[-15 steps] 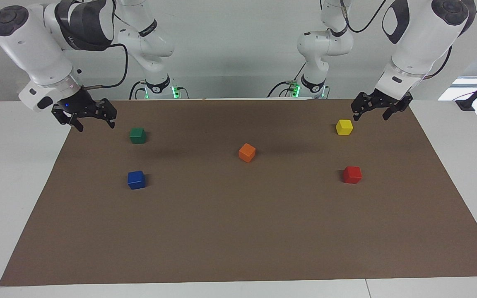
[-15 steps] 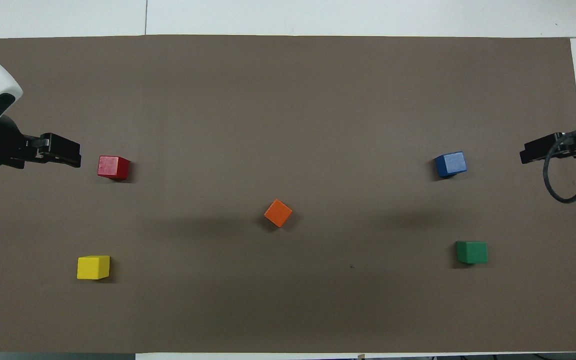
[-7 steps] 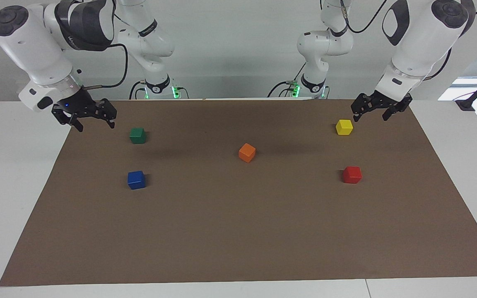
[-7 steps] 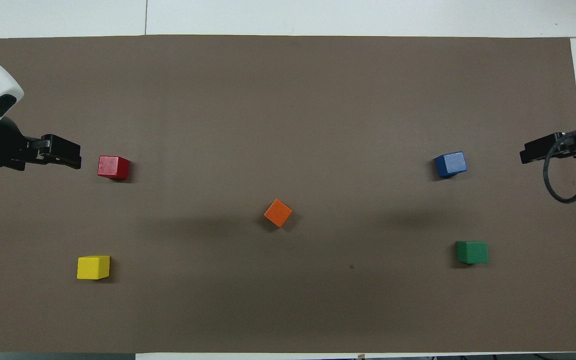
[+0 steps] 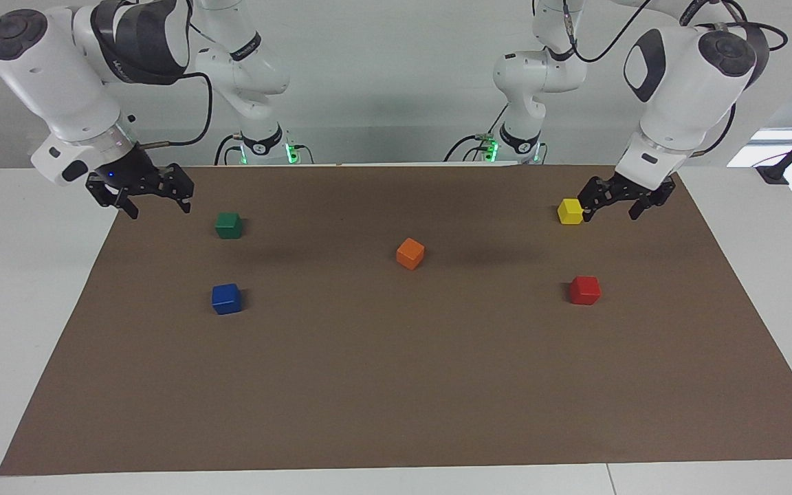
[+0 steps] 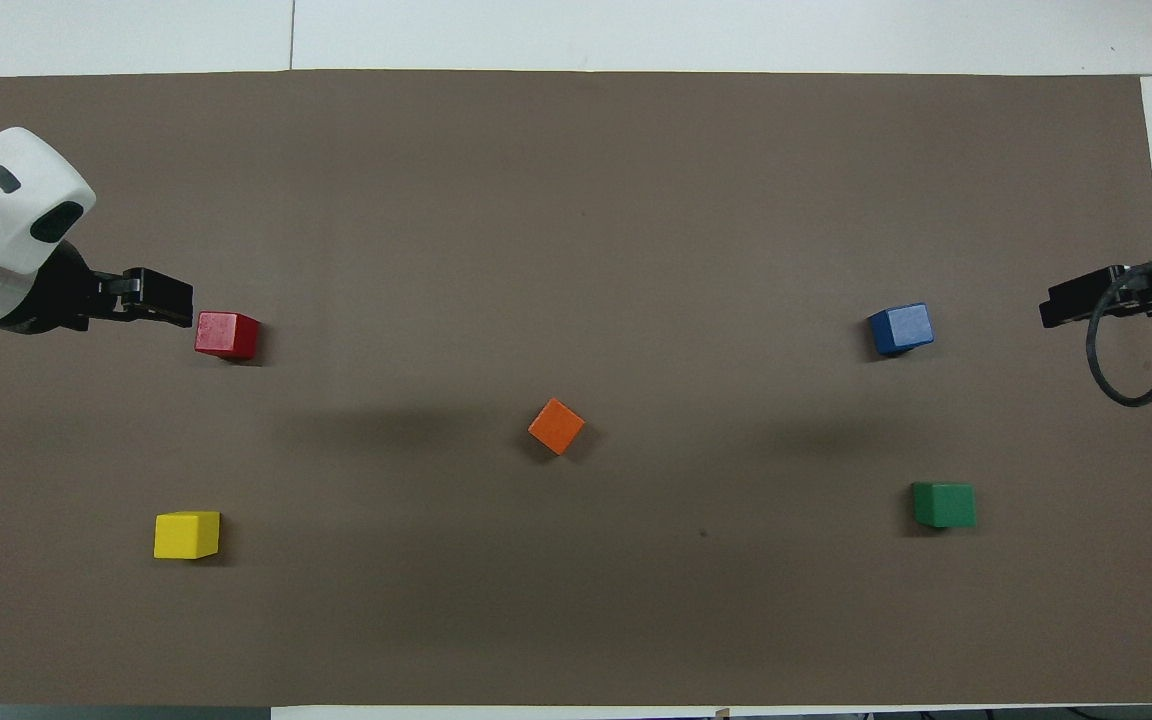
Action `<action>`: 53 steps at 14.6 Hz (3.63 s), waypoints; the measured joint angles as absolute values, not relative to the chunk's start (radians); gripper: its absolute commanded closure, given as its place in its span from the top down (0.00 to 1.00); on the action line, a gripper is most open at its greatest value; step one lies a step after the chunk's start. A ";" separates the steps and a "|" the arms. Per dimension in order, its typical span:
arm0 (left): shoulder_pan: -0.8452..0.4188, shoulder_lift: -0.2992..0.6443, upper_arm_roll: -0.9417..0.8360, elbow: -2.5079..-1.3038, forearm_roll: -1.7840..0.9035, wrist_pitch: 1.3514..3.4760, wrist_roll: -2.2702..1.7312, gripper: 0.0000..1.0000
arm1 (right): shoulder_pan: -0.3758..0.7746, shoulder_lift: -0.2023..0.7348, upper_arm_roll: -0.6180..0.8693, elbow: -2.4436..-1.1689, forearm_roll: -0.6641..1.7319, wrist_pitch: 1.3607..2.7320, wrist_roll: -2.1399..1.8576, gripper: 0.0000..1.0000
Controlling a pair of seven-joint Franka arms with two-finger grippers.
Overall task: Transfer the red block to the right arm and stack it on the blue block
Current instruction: 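Grasp the red cube with the left gripper and lift it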
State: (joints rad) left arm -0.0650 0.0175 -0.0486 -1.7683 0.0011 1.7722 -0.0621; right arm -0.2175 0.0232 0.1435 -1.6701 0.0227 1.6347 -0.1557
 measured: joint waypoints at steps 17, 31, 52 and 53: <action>-0.016 0.159 -0.034 -1.964 0.001 2.141 -0.050 1.00 | -0.215 0.026 0.147 -1.684 0.023 1.674 -0.147 1.00; -0.012 0.270 -0.034 -2.029 0.001 2.326 -0.050 1.00 | -0.175 0.080 0.152 -1.696 0.024 1.763 -0.036 1.00; -0.031 0.261 -0.075 -1.702 -0.197 1.839 -0.341 0.00 | -0.175 0.098 0.150 -1.700 0.192 1.767 -0.016 1.00; -0.033 0.259 -0.083 -1.672 -0.228 1.795 -0.401 0.00 | -0.186 0.099 0.149 -1.704 0.242 1.767 -0.043 1.00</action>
State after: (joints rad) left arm -0.0333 0.2586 -0.0827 -1.6717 -0.2277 1.7951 -0.4010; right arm -0.1863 0.0986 0.1493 -1.7040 0.2415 1.7667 -0.0430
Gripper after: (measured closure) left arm 0.458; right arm 0.000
